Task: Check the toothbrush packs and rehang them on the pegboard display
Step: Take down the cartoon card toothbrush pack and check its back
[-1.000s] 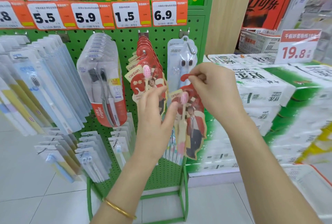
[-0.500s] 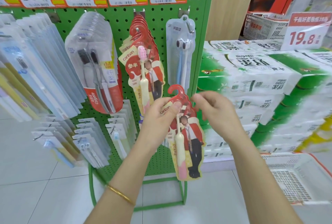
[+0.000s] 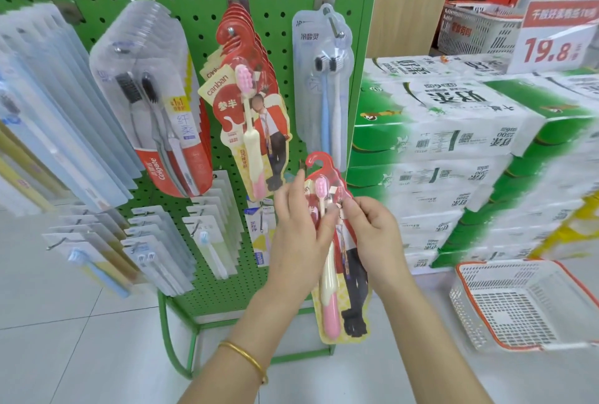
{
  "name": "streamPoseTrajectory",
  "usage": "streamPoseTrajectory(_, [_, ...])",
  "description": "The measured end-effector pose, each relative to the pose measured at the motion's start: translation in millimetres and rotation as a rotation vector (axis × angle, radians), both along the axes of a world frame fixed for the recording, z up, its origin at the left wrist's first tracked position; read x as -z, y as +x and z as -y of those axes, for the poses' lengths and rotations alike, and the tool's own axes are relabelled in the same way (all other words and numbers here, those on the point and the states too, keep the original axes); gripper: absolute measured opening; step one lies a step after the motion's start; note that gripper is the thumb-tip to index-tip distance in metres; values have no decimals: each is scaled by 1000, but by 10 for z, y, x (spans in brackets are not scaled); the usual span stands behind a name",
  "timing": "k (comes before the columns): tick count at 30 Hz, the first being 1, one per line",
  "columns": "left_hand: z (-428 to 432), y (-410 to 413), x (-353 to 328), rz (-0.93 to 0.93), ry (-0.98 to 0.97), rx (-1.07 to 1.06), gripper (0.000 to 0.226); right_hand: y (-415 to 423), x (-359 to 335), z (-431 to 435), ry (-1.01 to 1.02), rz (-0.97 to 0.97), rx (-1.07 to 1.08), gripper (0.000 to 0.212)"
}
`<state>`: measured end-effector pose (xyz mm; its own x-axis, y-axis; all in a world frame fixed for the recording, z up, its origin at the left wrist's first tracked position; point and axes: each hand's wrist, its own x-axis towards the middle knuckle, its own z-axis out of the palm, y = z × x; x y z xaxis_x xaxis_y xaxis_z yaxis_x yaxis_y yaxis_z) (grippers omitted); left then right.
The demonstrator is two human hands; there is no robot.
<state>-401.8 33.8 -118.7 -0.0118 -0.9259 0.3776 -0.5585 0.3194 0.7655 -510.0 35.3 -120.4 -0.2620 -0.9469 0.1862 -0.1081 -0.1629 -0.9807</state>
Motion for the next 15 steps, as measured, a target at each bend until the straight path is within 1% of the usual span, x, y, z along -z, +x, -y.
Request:
streamPoseTrajectory(3, [-39,9,72,28,-40,19,73,-15,30,-3,31,85,20,26])
streamPoseTrajectory(5, [-83,10,98,41,-53,85,76,-25,34,15,65,196,57,27])
streamPoseTrajectory(7, [-135,11,136,64,-32,177,76,-67,25,48,80,263,115,30])
streamPoseTrajectory(10, [-181,22,234,128,35,315,81,-157,-17,85,94,290,198,31])
streamPoseTrajectory(15, [-298,49,357,319,173,460,90,-315,-8,175,101,275,351,37])
